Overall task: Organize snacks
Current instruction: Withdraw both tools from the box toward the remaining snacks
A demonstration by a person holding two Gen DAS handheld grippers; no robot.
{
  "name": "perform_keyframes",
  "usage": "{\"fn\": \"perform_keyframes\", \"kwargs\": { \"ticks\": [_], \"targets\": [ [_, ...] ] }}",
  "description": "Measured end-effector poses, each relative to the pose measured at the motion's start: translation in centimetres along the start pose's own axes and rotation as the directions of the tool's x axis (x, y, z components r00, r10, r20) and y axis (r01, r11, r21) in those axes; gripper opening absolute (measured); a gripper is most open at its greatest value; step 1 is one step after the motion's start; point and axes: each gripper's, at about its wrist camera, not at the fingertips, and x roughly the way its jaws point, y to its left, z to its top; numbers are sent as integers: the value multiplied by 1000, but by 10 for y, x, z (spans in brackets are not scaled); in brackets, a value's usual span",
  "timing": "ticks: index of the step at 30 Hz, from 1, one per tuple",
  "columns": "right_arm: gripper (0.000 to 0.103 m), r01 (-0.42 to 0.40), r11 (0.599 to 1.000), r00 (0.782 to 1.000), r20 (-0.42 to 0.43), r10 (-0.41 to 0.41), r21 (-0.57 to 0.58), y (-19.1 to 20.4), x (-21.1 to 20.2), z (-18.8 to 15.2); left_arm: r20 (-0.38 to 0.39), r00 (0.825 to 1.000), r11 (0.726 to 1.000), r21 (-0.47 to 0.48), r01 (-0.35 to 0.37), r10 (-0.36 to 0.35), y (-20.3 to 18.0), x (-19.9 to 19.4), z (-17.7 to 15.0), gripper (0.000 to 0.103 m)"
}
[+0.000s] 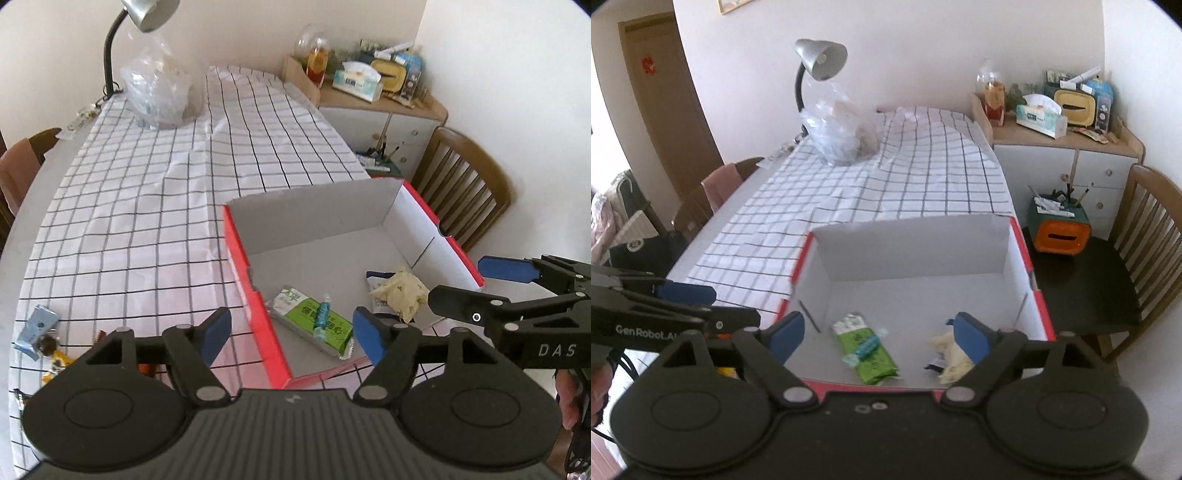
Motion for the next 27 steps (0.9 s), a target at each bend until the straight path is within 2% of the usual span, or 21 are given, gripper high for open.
{"fn": "perform_keyframes", "kwargs": {
  "ticks": [5,8,13,16,19,27],
  "targets": [
    [102,-21,1000,999,25,21,-4,29,-9,0,35,999,1000,-3,15,-15,29,-25,-10,77],
    [102,-33,999,999,25,33,-1,47,-8,-1,55,998,1000,-9,24,-24,50,-37,-15,83],
    [103,-40,999,999,15,40,-7,78,0,-4,100,994,998,-37,43,-39,89,-57,-26,86],
    [103,-47,999,999,5,47,-9,97,6,-7,107,994,997,-64,43,-36,113,-62,-31,92],
    [103,-47,999,999,-7,47,-10,116,15,-10,112,993,995,-90,41,-31,138,-64,-35,103],
    [103,-37,999,997,-60,38,6,155,43,-21,91,995,989,-142,-33,46,215,-61,-34,103]
  ]
}}
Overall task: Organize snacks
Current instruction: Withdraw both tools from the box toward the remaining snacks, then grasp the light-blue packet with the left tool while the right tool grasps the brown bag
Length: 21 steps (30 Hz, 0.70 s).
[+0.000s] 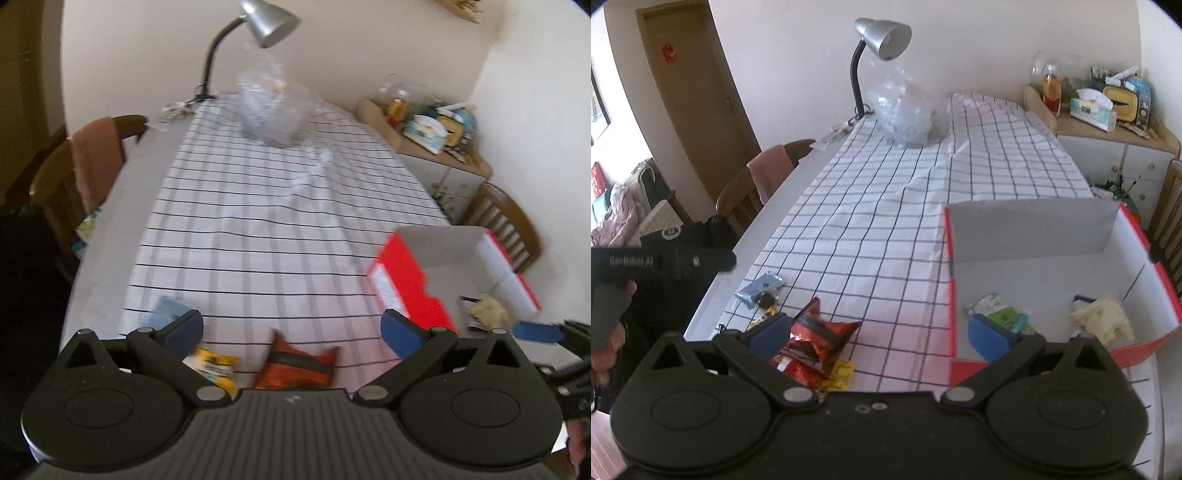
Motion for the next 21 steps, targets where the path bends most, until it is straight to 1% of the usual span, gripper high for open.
{"fn": "perform_keyframes", "kwargs": {
  "ticks": [2,4,8,11,15,18,21],
  "targets": [
    [103,3,1000,1000,-15,-3,2,9,8,-3,-9,1000,1000,-6,-13,13,17,4,3,103],
    [103,14,1000,999,-34,-14,-1,16,17,-6,-27,1000,1000,-9,-8,8,33,9,6,103],
    [103,19,999,997,-79,-21,-28,30,39,-9,-56,998,1000,-2,-17,17,55,23,5,103],
    [102,9,991,991,-130,-26,-131,51,62,-9,-83,996,1000,-5,-30,29,70,35,2,103],
    [101,-25,968,983,-182,-22,-249,73,93,-7,-128,991,999,4,-47,47,85,51,-2,103],
    [100,-33,951,978,-207,-32,-307,85,114,-6,-163,984,998,17,-65,67,94,65,-6,103],
    [98,-31,943,969,-240,-53,-331,89,137,-6,-190,977,995,36,-90,95,99,76,-11,103]
  ]
}}
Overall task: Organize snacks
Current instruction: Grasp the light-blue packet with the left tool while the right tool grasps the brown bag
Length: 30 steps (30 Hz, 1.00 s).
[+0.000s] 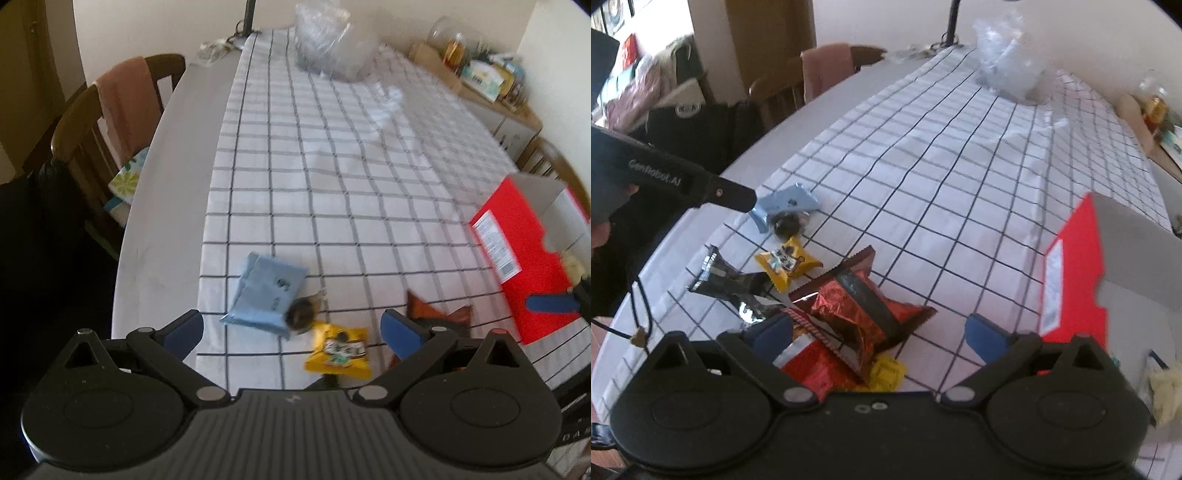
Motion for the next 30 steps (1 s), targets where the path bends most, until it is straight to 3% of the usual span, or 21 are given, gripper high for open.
{"fn": "perform_keyframes", "kwargs": {
  "ticks": [11,18,24,30],
  "targets": [
    [82,-17,994,997,-70,10,-107,11,49,16,-53,998,996,88,-11,16,-1,41,-3,102],
    [73,-72,993,994,-84,64,-92,8,56,19,-74,997,1000,16,-7,8,23,58,15,97],
    [73,-88,990,993,-94,77,-109,11,59,20,-149,989,1000,14,-7,9,27,82,25,94],
    [72,-84,989,992,-107,71,-120,13,63,18,-166,986,998,57,6,3,17,85,16,91]
  ]
}}
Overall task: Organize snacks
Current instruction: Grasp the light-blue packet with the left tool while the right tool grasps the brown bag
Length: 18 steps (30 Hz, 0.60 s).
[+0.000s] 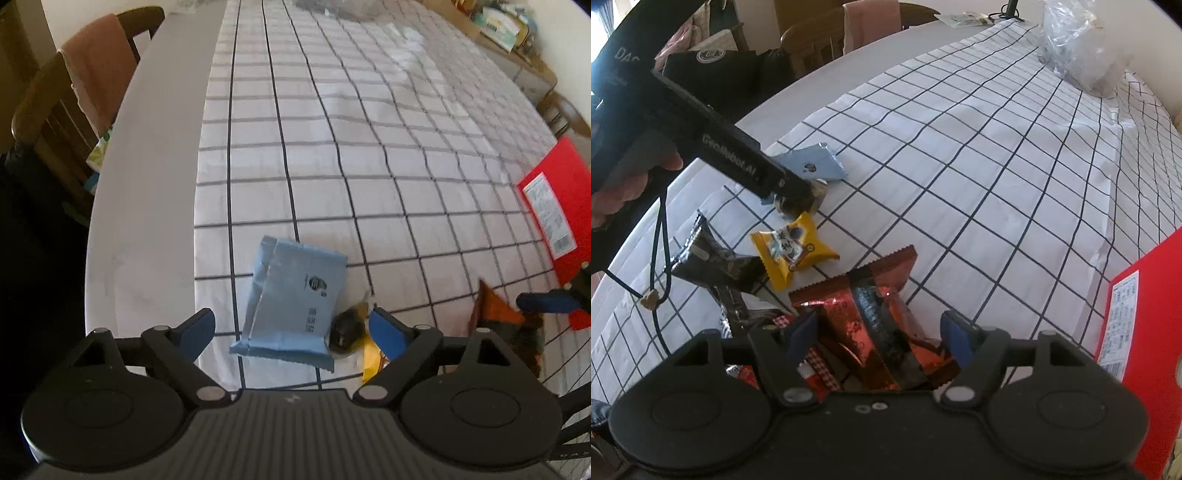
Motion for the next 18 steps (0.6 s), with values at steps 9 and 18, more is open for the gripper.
{"fn": "perform_keyframes", "kwargs": {
  "ticks": [9,18],
  "targets": [
    [57,-4,1000,1000,3,4,24,-1,2,-3,-9,1000,1000,-24,9,-10,2,6,2,79],
    [42,18,997,1000,23,-20,80,-9,-7,-6,13,999,996,-75,41,-40,8,-3,0,51]
  ]
}}
